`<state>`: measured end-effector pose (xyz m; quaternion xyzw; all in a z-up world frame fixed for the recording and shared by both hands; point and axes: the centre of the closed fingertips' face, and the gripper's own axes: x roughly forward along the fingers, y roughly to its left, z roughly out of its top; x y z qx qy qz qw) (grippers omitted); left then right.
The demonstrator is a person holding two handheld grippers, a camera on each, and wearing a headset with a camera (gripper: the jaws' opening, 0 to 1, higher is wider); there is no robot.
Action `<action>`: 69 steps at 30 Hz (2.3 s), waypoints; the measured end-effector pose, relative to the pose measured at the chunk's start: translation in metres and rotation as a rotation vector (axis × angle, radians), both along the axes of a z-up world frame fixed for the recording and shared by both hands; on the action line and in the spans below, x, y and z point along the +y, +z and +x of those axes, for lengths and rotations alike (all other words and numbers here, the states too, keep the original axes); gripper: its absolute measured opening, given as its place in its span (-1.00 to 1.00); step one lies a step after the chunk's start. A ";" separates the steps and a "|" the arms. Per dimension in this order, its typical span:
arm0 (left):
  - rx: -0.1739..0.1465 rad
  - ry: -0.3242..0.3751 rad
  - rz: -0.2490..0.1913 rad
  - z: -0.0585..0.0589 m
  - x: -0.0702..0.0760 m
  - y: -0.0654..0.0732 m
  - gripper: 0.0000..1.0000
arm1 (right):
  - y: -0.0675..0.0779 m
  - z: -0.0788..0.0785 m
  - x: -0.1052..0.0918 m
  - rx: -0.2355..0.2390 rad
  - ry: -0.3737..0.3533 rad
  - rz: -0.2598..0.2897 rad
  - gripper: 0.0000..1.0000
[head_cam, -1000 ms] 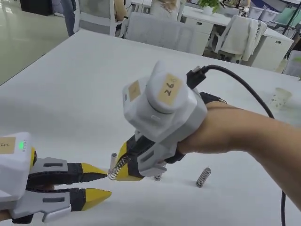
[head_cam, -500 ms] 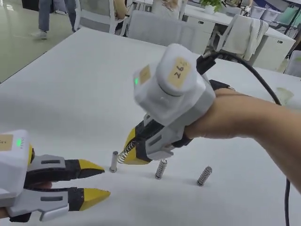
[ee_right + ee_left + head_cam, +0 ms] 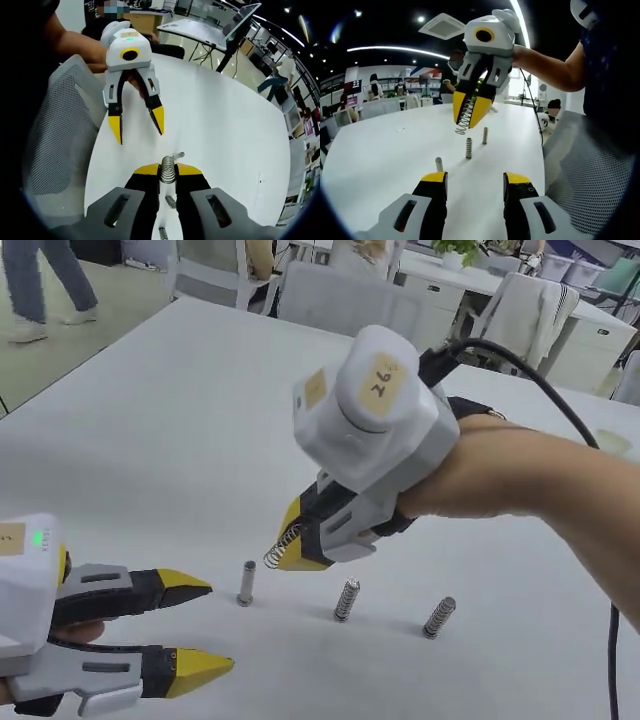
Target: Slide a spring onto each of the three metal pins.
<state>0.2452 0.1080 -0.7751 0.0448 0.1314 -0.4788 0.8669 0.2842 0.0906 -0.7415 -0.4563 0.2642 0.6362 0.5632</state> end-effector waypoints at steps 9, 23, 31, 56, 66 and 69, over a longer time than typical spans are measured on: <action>0.020 0.036 0.000 0.001 0.005 -0.002 0.04 | -0.004 0.012 0.001 -0.017 0.003 -0.032 -0.83; 0.046 0.059 0.004 0.002 0.008 -0.007 0.31 | -0.016 0.024 0.009 -0.029 0.035 -0.102 -0.83; 0.055 0.051 0.005 0.000 0.006 -0.008 0.38 | -0.027 0.028 0.010 -0.018 0.057 -0.158 -0.83; 0.065 0.045 0.005 -0.006 0.005 -0.010 0.42 | -0.047 0.028 0.021 0.018 0.096 -0.237 -0.82; 0.065 0.048 0.002 -0.005 0.006 -0.010 0.41 | -0.058 0.030 0.021 0.031 0.092 -0.261 -0.82; 0.067 0.049 0.002 -0.005 0.006 -0.011 0.41 | -0.062 0.031 0.020 0.028 0.092 -0.274 -0.82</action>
